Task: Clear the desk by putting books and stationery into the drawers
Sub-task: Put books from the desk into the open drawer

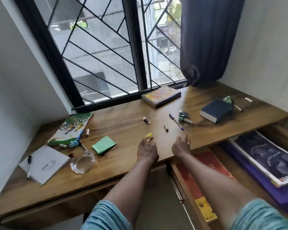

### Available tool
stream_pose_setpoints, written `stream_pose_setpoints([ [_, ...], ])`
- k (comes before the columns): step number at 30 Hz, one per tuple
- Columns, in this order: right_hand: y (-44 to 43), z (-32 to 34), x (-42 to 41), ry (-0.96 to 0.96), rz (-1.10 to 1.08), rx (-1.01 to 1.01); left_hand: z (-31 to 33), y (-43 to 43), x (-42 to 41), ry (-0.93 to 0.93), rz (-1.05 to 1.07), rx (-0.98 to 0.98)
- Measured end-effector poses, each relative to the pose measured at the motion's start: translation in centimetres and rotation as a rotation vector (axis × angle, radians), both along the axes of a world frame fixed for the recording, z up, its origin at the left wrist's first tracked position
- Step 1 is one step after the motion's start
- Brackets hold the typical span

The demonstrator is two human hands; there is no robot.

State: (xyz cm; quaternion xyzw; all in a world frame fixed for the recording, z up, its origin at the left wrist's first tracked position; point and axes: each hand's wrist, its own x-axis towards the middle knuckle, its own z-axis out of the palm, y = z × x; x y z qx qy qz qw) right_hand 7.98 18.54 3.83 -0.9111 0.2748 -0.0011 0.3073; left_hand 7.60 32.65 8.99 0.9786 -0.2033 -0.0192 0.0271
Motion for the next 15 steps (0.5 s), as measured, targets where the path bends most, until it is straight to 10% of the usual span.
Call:
stream_pose_setpoints([
  [15, -2.5, 4.1, 16.4, -0.23, 0.012, 0.104, 0.4, -2.3, 22.1, 0.03, 0.036, 0.036],
])
